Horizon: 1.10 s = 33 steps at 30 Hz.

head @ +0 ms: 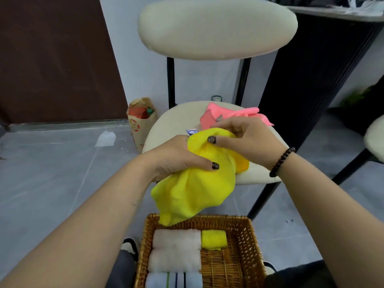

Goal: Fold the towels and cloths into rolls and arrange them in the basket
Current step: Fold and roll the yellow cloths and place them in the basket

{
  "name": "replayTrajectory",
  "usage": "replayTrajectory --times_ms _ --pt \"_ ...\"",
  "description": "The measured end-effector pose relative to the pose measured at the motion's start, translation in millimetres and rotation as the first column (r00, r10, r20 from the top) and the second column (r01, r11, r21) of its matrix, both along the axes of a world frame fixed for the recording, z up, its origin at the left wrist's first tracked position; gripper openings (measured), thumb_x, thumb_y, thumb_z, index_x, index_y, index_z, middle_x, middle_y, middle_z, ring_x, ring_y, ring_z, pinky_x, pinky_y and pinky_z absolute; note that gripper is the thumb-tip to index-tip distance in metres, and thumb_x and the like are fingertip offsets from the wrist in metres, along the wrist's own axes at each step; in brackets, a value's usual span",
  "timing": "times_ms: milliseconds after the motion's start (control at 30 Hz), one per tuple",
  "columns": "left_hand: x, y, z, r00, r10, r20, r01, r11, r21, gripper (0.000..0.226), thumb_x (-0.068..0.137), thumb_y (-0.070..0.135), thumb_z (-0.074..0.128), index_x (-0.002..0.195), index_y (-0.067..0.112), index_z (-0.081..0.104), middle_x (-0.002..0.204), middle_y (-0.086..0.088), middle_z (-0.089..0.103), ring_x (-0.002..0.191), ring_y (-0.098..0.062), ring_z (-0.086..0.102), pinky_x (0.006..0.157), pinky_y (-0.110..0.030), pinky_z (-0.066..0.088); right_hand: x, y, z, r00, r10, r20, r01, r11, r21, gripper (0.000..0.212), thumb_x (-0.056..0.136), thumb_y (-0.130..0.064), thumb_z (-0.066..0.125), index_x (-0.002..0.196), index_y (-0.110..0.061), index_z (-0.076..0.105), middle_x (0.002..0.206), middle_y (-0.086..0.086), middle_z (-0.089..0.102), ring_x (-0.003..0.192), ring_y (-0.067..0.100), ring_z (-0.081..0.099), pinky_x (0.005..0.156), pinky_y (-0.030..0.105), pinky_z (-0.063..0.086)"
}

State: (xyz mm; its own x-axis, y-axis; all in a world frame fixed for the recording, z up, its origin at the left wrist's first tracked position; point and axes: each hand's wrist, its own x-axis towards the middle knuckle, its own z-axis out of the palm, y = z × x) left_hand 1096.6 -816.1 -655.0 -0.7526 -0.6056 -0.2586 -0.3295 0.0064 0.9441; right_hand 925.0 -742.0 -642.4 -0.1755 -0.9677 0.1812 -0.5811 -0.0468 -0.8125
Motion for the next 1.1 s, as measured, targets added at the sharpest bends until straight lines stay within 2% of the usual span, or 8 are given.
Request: replayTrajectory --times_ms 100,200,333,600,800,867,933,1100 --pt "-6 6 3 1.0 -0.008 0.01 0.009 1.0 -0.016 0.023 0.082 0.016 0.074 0.104 0.016 0.071 0.097 -0.003 0.075 0.09 -0.022 0.072 0.081 -0.034 0.058 -5 16 5 0.996 -0.055 -0.072 0.054 0.998 -0.023 0.002 0.083 -0.015 0.071 0.083 -0.017 0.072 0.077 -0.007 0.068 0.072 0.001 0.058 0.07 0.019 0.049" --pt "-12 10 2 0.998 0.064 0.011 -0.063 0.994 -0.084 0.021 0.089 0.027 0.067 0.107 0.017 0.071 0.101 -0.004 0.075 0.091 -0.02 0.071 0.086 -0.038 0.057 -21 31 15 0.989 -0.146 0.025 0.148 0.986 -0.082 0.004 0.084 -0.012 0.069 0.086 -0.009 0.071 0.086 0.008 0.071 0.086 0.022 0.066 0.081 0.038 0.055" --pt "-24 15 -5 0.974 0.17 -0.15 -0.215 0.901 -0.377 0.012 0.09 0.03 0.066 0.089 0.04 0.072 0.096 0.009 0.074 0.094 -0.013 0.068 0.09 -0.044 0.053 -45 49 21 0.976 -0.174 0.135 0.163 0.983 0.089 0.008 0.083 -0.012 0.07 0.089 -0.006 0.071 0.097 0.021 0.069 0.097 0.037 0.064 0.089 0.054 0.051" --pt "-37 38 -9 0.987 -0.082 -0.136 0.001 0.859 -0.512 0.054 0.077 0.054 0.061 0.089 0.001 0.069 0.085 -0.021 0.068 0.073 -0.033 0.063 0.066 -0.044 0.049 -41 68 19 0.951 -0.034 0.307 -0.008 0.991 0.136 0.052 0.059 -0.034 0.075 0.105 -0.009 0.069 0.101 0.005 0.074 0.096 0.021 0.07 0.089 0.041 0.055" --pt "-37 34 -9 0.988 -0.155 -0.016 0.13 0.881 -0.456 0.043 0.081 0.048 0.069 0.094 0.007 0.073 0.088 -0.018 0.071 0.072 -0.021 0.063 0.065 -0.041 0.05 -73 84 15 0.948 -0.165 0.271 0.151 0.986 0.073 0.029 0.072 -0.023 0.076 0.097 -0.011 0.067 0.096 0.009 0.072 0.09 0.024 0.07 0.076 0.037 0.058" --pt "-33 32 -6 0.982 -0.187 -0.015 0.165 0.9 -0.403 0.01 0.088 0.028 0.07 0.093 0.02 0.075 0.081 0.004 0.075 0.072 -0.006 0.067 0.061 -0.026 0.052 -88 93 15 0.932 -0.225 0.284 0.213 0.974 0.072 0.023 0.075 -0.017 0.075 0.094 -0.01 0.065 0.097 0.014 0.07 0.087 0.025 0.069 0.075 0.038 0.059" --pt "-27 29 -3 0.974 -0.225 0.006 0.211 0.902 -0.377 0.013 0.088 0.015 0.068 0.085 0.027 0.072 0.075 0.015 0.073 0.066 0.005 0.063 0.06 -0.011 0.047 -101 103 14 0.919 -0.249 0.306 0.231 0.968 0.094 0.023 0.072 -0.02 0.074 0.092 -0.012 0.065 0.095 0.014 0.07 0.083 0.024 0.069 0.071 0.038 0.059" --pt "-4 16 5 0.975 -0.182 0.128 0.218 0.893 -0.393 0.032 0.074 0.049 0.077 0.078 0.018 0.073 0.079 -0.016 0.07 0.069 -0.012 0.055 0.068 -0.028 0.041 -117 130 16 0.905 -0.248 0.345 0.187 0.962 0.198 0.012 0.079 -0.014 0.067 0.089 -0.008 0.066 0.079 0.007 0.071 0.066 0.014 0.069 0.054 0.024 0.055"
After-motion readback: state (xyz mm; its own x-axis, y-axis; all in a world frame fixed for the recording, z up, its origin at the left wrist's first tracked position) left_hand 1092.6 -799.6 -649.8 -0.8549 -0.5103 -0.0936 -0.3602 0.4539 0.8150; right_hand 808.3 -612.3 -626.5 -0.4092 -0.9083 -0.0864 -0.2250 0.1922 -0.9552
